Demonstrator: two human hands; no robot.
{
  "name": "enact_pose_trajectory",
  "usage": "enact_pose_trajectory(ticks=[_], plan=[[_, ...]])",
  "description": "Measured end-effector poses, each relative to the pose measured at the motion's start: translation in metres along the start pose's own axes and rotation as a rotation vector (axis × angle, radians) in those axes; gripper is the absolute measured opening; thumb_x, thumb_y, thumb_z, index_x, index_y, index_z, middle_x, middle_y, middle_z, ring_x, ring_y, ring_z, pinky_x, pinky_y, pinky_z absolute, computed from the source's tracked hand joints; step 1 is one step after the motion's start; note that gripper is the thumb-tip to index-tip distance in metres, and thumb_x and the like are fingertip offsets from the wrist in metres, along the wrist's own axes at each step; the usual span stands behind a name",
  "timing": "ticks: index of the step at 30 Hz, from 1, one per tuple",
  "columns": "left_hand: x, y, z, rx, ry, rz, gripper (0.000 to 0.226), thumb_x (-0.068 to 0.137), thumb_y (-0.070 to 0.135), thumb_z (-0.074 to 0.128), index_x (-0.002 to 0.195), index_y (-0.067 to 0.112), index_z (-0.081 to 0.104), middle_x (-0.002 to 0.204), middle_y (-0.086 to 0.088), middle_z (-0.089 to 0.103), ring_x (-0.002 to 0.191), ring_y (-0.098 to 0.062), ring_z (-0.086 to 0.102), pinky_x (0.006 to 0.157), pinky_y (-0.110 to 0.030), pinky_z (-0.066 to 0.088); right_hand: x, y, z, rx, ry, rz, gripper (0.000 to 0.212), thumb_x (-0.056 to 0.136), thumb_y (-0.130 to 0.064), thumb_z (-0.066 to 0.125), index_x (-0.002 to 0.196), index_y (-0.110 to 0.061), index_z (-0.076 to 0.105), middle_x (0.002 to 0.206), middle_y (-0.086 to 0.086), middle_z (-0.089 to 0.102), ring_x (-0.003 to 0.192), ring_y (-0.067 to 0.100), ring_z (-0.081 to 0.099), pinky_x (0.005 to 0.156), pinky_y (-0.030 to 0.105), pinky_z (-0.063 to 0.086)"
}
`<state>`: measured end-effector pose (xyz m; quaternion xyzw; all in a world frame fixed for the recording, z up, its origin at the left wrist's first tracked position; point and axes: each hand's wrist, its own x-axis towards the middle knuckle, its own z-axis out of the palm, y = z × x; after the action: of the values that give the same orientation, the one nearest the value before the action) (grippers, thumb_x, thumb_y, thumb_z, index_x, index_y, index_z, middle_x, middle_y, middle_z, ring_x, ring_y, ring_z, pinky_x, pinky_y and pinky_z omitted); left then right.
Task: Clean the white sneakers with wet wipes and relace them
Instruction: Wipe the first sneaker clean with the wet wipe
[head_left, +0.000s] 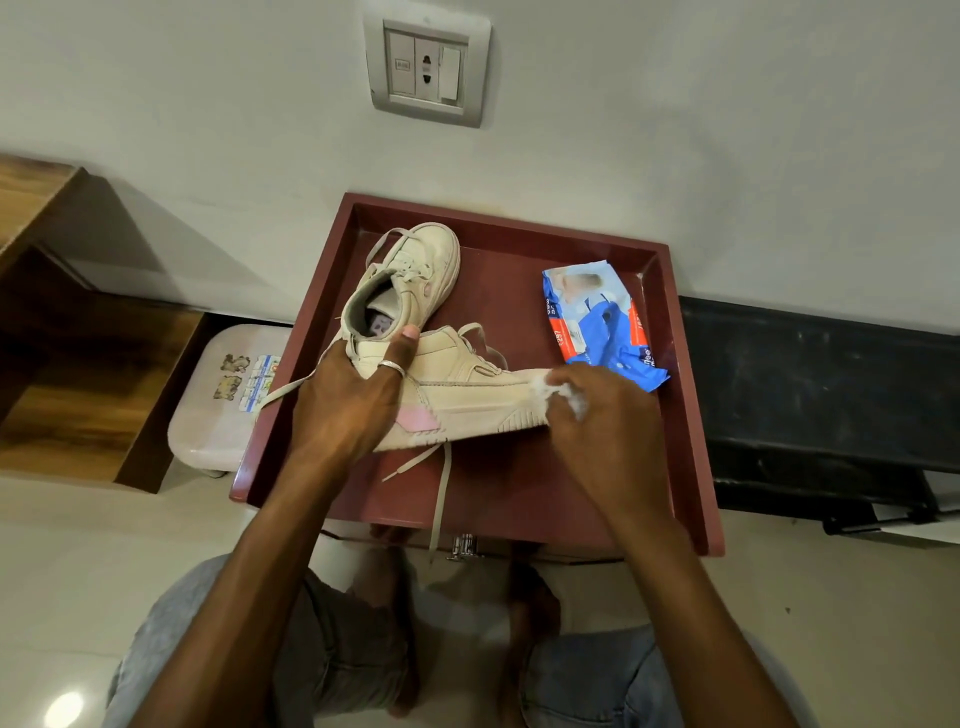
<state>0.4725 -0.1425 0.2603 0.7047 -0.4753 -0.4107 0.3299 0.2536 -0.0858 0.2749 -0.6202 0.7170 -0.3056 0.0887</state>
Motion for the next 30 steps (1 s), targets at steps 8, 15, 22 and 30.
enact_pose_trajectory(ticks=[8, 15, 22, 30], plan=[[0.003, -0.004, 0.000, -0.015, -0.003, 0.008, 0.078, 0.066, 0.092, 0.051, 0.119, 0.037, 0.063, 0.111, 0.011, 0.073, 0.103, -0.020, 0.069, 0.095, -0.047, 0.056, -0.004, -0.017, -0.001, 0.011, 0.009, 0.067, 0.019, 0.082, -0.009, 0.069, 0.100, -0.013, 0.073, 0.094, 0.006, 0.070, 0.086, 0.021, 0.067, 0.074, 0.037, 0.057], [0.005, -0.006, -0.002, 0.000, -0.040, 0.034, 0.076, 0.065, 0.094, 0.050, 0.115, 0.039, 0.065, 0.107, 0.013, 0.074, 0.101, -0.017, 0.070, 0.094, -0.047, 0.056, 0.003, 0.001, 0.001, -0.019, 0.006, 0.094, 0.019, 0.086, -0.008, 0.067, 0.104, -0.012, 0.072, 0.097, 0.007, 0.072, 0.089, 0.020, 0.067, 0.074, 0.030, 0.055], [0.009, -0.009, -0.009, 0.014, -0.067, 0.036, 0.066, 0.071, 0.089, 0.053, 0.111, 0.039, 0.067, 0.101, 0.017, 0.075, 0.097, -0.013, 0.070, 0.092, -0.043, 0.057, 0.023, 0.030, 0.010, -0.019, -0.064, 0.315, 0.018, 0.090, -0.009, 0.063, 0.107, -0.013, 0.070, 0.104, 0.005, 0.072, 0.096, 0.020, 0.066, 0.061, 0.014, 0.040], [0.010, -0.017, -0.021, 0.050, -0.060, 0.008, 0.050, 0.089, 0.074, 0.052, 0.107, 0.030, 0.070, 0.096, 0.012, 0.073, 0.089, -0.011, 0.066, 0.066, -0.027, 0.043, 0.013, 0.018, -0.002, 0.076, -0.211, 0.354, 0.024, 0.087, -0.008, 0.063, 0.105, -0.022, 0.070, 0.083, -0.010, 0.066, 0.056, 0.001, 0.061, 0.058, 0.016, 0.052]])
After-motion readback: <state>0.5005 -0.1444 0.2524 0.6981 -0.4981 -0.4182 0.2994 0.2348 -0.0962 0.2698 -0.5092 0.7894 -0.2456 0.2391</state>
